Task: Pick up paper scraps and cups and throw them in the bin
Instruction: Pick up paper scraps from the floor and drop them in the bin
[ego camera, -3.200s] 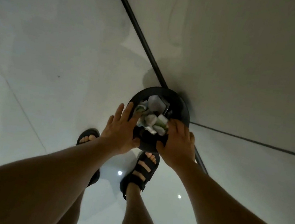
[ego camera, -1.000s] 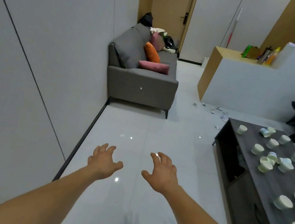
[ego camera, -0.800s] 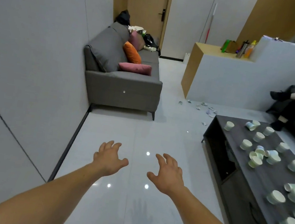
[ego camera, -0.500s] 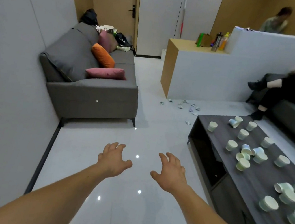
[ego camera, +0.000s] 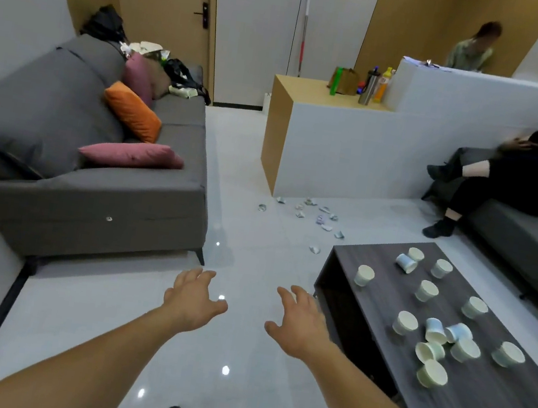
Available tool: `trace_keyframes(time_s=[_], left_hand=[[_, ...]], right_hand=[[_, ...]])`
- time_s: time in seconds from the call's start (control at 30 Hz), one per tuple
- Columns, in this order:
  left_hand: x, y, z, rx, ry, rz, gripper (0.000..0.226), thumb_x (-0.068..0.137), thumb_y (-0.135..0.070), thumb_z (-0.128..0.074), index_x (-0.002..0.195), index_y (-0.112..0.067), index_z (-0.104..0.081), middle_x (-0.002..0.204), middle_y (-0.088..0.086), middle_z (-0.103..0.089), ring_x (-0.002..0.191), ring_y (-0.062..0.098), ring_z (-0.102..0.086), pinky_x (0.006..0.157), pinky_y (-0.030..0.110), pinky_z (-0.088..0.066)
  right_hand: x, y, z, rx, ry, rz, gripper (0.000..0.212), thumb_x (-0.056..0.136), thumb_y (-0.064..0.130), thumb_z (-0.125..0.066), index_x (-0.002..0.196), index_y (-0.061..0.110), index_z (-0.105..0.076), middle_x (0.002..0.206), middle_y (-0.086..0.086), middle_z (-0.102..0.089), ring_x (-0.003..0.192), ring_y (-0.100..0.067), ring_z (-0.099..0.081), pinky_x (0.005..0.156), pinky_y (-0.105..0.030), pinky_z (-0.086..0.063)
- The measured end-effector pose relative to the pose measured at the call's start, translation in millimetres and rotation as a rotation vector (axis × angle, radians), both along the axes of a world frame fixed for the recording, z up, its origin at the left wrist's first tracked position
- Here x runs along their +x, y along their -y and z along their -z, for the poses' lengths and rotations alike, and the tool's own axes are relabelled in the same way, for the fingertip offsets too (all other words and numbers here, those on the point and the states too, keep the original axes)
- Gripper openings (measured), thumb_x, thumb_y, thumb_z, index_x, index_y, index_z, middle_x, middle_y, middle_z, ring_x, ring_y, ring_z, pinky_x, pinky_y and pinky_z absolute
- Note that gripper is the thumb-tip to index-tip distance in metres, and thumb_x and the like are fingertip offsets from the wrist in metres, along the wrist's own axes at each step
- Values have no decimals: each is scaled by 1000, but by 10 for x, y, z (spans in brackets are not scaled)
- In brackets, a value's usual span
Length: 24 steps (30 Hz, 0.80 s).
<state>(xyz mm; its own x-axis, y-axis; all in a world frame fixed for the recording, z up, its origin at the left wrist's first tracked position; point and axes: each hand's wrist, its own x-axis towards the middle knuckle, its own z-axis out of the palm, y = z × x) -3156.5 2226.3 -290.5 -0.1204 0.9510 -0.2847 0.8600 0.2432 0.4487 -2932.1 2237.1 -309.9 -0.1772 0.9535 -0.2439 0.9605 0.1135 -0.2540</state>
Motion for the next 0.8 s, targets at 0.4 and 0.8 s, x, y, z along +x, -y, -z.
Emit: trace_keyframes(time_s=[0.4,0.8], left_hand=[[20,-2940,-166,10,-7,221,76,84,-48,-57,149,-24,-26,158,2,-17,146,24,-12,115,45,-22],[922,-5484,-49,-68,-27,255,77,85,-44,-58,150,-21,-24,158,3,-19,145,24,-13,115,44,-23]], right_hand=[[-77,-2366,-45,-21,16,163,76,90,51,-53,153,28,-17,160,-1,-11,146,-24,-12,110,-47,-30],[821,-4981,234,-74,10,195,75,91,46,-54,153,26,-17,160,-3,-10,145,-26,-13,110,-46,-33]])
